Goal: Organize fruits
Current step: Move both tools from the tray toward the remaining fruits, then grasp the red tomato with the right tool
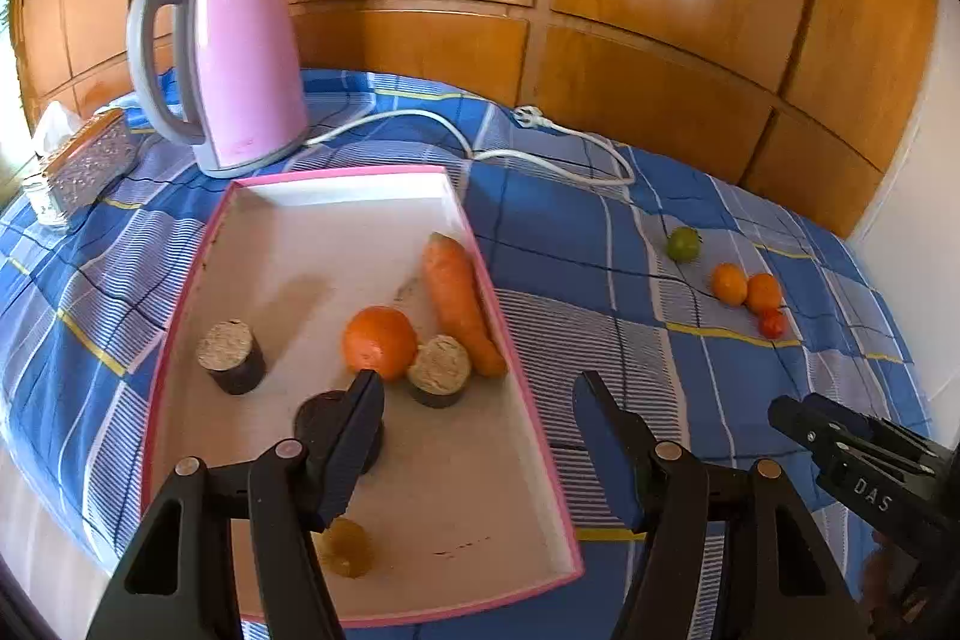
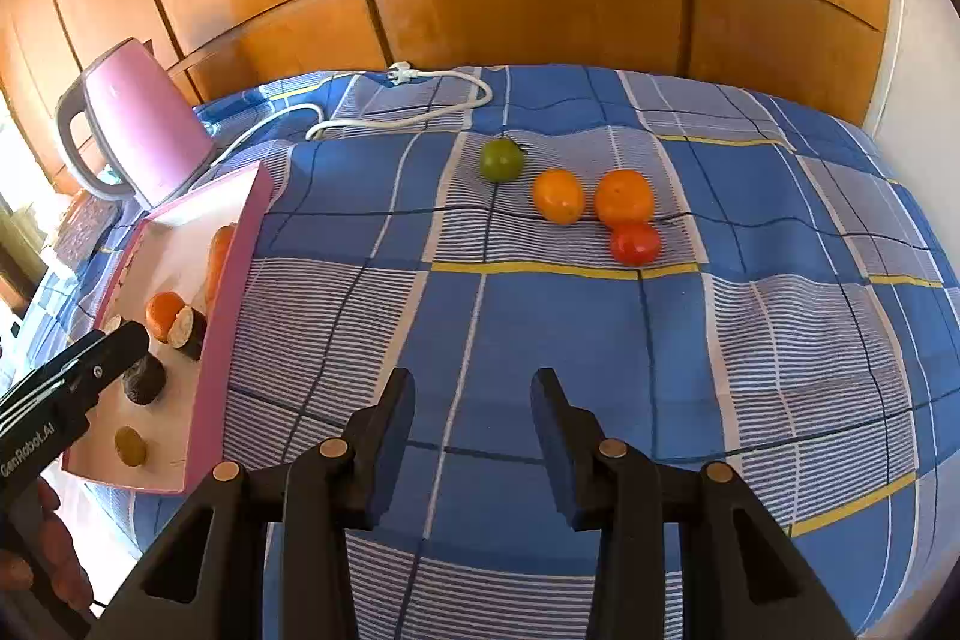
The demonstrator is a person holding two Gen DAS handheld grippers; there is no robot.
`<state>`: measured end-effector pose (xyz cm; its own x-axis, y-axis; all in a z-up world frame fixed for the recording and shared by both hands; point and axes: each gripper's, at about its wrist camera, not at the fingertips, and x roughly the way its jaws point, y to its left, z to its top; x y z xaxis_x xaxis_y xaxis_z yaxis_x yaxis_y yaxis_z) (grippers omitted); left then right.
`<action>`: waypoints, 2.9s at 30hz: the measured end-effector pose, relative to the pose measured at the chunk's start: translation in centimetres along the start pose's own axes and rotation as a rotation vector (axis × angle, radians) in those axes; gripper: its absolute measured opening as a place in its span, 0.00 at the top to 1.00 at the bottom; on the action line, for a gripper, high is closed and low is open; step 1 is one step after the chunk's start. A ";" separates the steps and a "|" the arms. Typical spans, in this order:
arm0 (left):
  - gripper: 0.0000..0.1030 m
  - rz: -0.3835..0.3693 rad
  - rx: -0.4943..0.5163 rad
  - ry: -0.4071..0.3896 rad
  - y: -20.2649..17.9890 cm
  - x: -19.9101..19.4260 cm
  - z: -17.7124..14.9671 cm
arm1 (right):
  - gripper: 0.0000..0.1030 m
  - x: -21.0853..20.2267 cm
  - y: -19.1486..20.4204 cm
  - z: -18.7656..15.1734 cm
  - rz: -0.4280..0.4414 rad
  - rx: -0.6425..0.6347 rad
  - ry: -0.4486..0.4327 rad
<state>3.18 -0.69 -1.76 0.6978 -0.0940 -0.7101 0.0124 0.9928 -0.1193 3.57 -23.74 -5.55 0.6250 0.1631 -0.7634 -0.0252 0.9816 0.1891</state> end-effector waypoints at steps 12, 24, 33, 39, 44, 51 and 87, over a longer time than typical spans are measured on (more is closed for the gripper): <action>0.36 -0.043 0.046 0.033 -2.2 1.0 -0.5 | 0.61 0.2 -1.7 -0.1 -0.039 0.043 0.008; 0.36 -0.067 0.073 0.050 -3.9 1.6 -0.7 | 0.61 0.2 -3.6 -0.3 -0.070 0.088 0.013; 0.36 -0.081 0.093 0.070 -5.0 2.3 -0.8 | 0.61 0.6 -4.6 -0.5 -0.086 0.111 0.026; 0.36 -0.088 0.126 0.070 -6.1 2.7 -0.8 | 0.61 0.8 -5.6 -0.5 -0.096 0.134 0.029; 0.36 -0.097 0.136 0.082 -6.9 3.4 -0.7 | 0.61 1.1 -6.3 -0.5 -0.106 0.146 0.037; 0.36 -0.103 0.145 0.096 -7.7 4.4 -0.6 | 0.61 1.8 -7.1 0.1 -0.115 0.150 0.041; 0.37 -0.133 0.129 0.144 -11.5 10.0 2.1 | 0.61 7.3 -8.9 6.4 -0.113 0.114 0.053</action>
<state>11.49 -12.87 -6.07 0.5745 -0.2254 -0.7869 0.1954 0.9713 -0.1355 13.33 -31.87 -8.86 0.5766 0.0604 -0.8148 0.1336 0.9769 0.1670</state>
